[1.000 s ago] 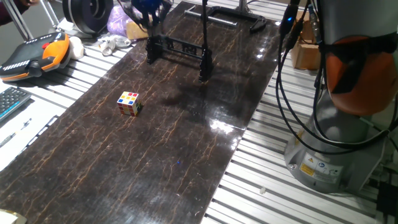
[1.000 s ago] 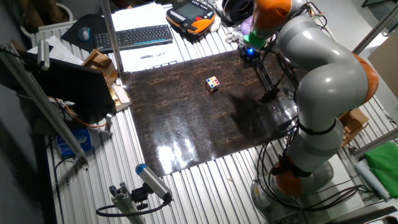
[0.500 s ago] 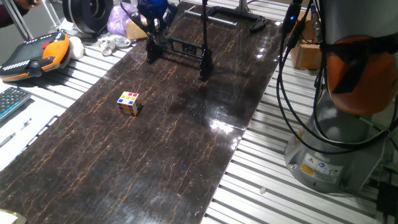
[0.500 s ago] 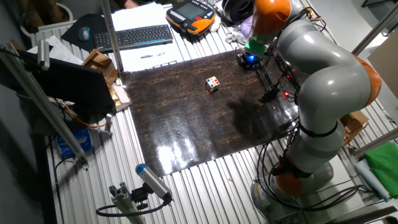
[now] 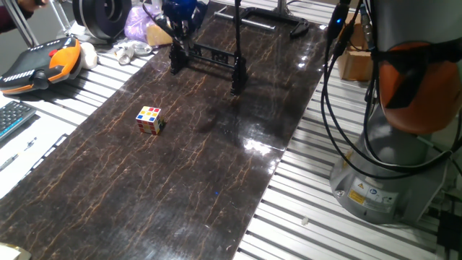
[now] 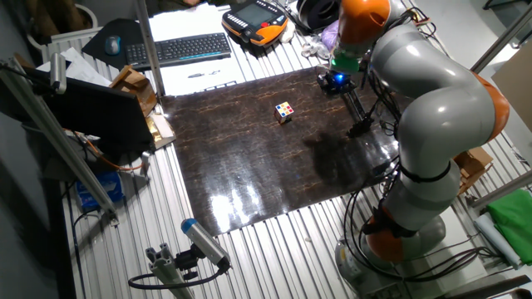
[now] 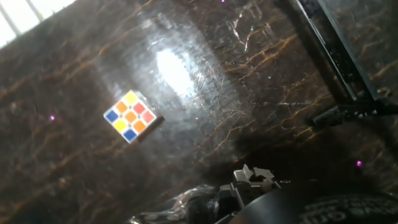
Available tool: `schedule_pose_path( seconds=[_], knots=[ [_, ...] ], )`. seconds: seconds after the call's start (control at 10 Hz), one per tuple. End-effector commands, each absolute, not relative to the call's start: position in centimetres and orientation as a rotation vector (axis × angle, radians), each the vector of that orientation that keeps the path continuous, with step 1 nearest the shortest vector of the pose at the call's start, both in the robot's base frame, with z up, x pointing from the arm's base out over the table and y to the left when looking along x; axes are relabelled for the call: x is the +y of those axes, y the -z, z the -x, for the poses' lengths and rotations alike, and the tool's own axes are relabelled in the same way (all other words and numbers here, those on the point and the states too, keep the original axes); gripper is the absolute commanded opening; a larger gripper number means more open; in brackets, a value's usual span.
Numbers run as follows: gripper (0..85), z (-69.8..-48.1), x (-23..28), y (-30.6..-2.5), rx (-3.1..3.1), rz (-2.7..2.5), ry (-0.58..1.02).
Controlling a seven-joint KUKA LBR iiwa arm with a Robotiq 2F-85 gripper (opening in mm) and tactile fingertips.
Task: Place the brush on the pen rack
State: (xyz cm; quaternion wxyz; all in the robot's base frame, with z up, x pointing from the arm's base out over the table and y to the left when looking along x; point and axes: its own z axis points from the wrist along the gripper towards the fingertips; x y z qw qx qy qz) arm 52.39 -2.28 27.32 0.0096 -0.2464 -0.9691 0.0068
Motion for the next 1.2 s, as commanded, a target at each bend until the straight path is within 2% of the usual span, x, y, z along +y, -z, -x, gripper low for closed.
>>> schedule_pose_path(
  seconds=[0.0, 1.1],
  knots=[
    [0.7, -52.26, -2.19, -27.27, -3.063, 0.611, -0.028],
    [0.7, -52.24, -2.11, -27.37, -3.084, 0.556, -0.039]
  ],
)
